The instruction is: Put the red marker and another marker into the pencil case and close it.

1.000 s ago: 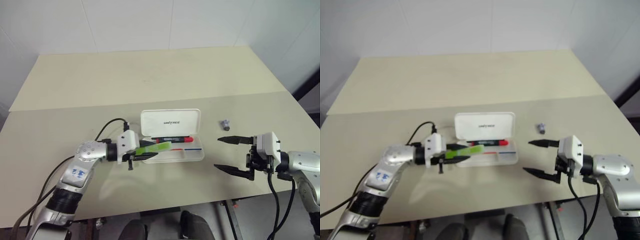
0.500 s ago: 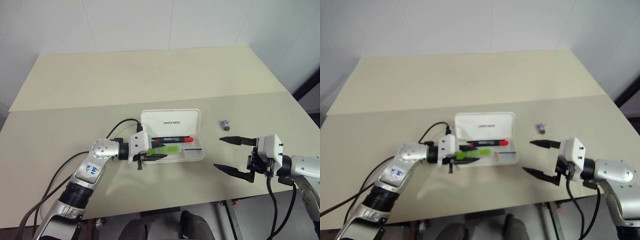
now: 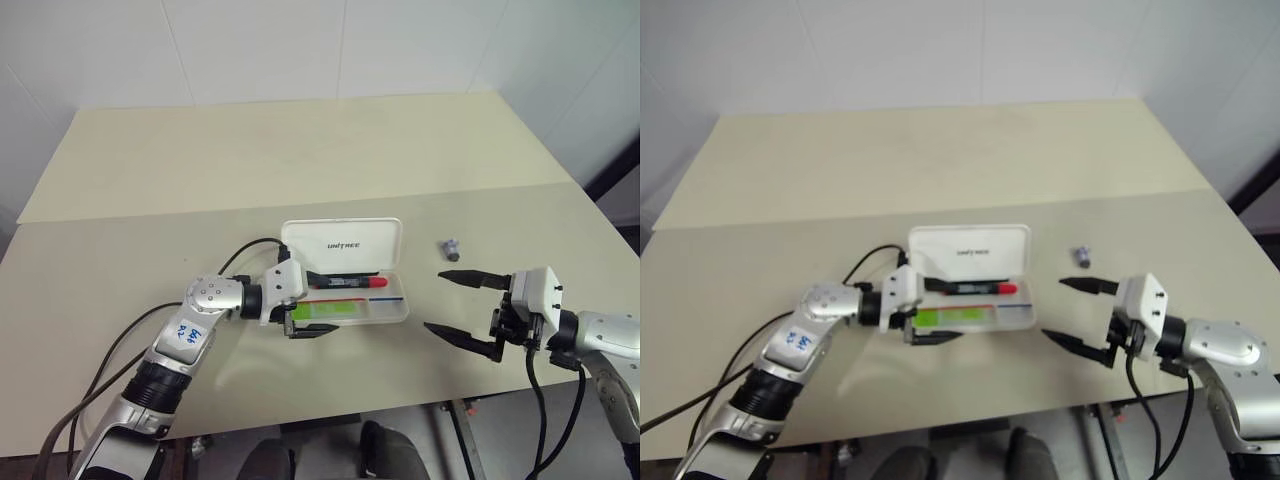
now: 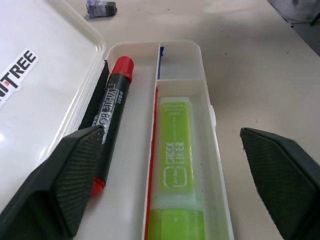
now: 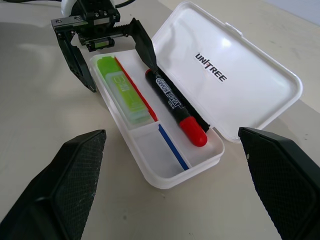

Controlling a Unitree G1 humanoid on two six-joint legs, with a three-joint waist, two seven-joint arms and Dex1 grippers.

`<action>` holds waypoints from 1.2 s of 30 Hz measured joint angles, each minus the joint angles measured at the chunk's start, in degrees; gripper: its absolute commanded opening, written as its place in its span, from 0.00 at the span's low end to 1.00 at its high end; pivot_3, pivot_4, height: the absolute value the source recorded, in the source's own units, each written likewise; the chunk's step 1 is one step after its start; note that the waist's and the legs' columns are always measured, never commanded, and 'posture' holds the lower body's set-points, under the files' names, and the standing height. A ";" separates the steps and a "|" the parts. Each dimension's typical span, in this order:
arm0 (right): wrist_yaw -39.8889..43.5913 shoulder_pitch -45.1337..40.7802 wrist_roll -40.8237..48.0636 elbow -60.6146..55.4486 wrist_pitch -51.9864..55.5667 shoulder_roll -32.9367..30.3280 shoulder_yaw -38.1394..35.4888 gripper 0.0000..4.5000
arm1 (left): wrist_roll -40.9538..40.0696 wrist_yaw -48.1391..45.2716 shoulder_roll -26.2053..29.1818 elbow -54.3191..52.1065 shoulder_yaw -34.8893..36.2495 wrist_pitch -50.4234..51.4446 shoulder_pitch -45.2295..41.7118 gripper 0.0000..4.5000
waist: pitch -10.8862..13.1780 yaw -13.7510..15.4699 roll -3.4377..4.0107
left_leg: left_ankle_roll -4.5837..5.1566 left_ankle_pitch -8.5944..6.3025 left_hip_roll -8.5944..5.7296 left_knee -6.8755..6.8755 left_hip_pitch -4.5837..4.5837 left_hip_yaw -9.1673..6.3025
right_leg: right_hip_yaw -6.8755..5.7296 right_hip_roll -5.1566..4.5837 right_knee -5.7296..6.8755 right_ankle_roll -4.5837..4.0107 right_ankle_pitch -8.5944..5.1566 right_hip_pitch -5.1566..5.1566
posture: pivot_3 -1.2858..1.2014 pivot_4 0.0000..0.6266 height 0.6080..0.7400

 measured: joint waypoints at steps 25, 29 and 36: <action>-38.60 -4.67 -10.98 1.53 16.31 18.25 1.74 1.00 | -9.85 -6.78 8.27 -4.54 12.27 -1.08 4.85 0.99 | 0.03 -0.27 0.07 | 0.05 -0.03 0.00 -0.12 0.00 0.08 | 0.05 0.02 0.02 -0.05 -0.02 -0.12 | 0.52 0.24 1.00; -42.44 -7.64 -13.40 5.22 16.04 20.17 1.75 1.00 | -12.21 -8.79 9.11 -4.81 13.04 -1.10 5.16 0.99 | 0.04 -0.35 0.09 | 0.05 -0.03 0.02 -0.12 0.02 0.10 | 0.06 0.03 0.05 -0.06 -0.03 -0.14 | 0.52 0.24 1.00; -46.27 -12.42 -15.81 12.08 14.82 22.48 1.69 1.00 | -13.89 -9.16 9.82 -6.09 14.38 -1.09 4.95 0.99 | 0.05 -0.57 0.10 | 0.06 -0.04 0.02 -0.14 0.02 0.15 | 0.07 0.04 0.05 -0.07 -0.03 -0.16 | 0.52 0.24 1.00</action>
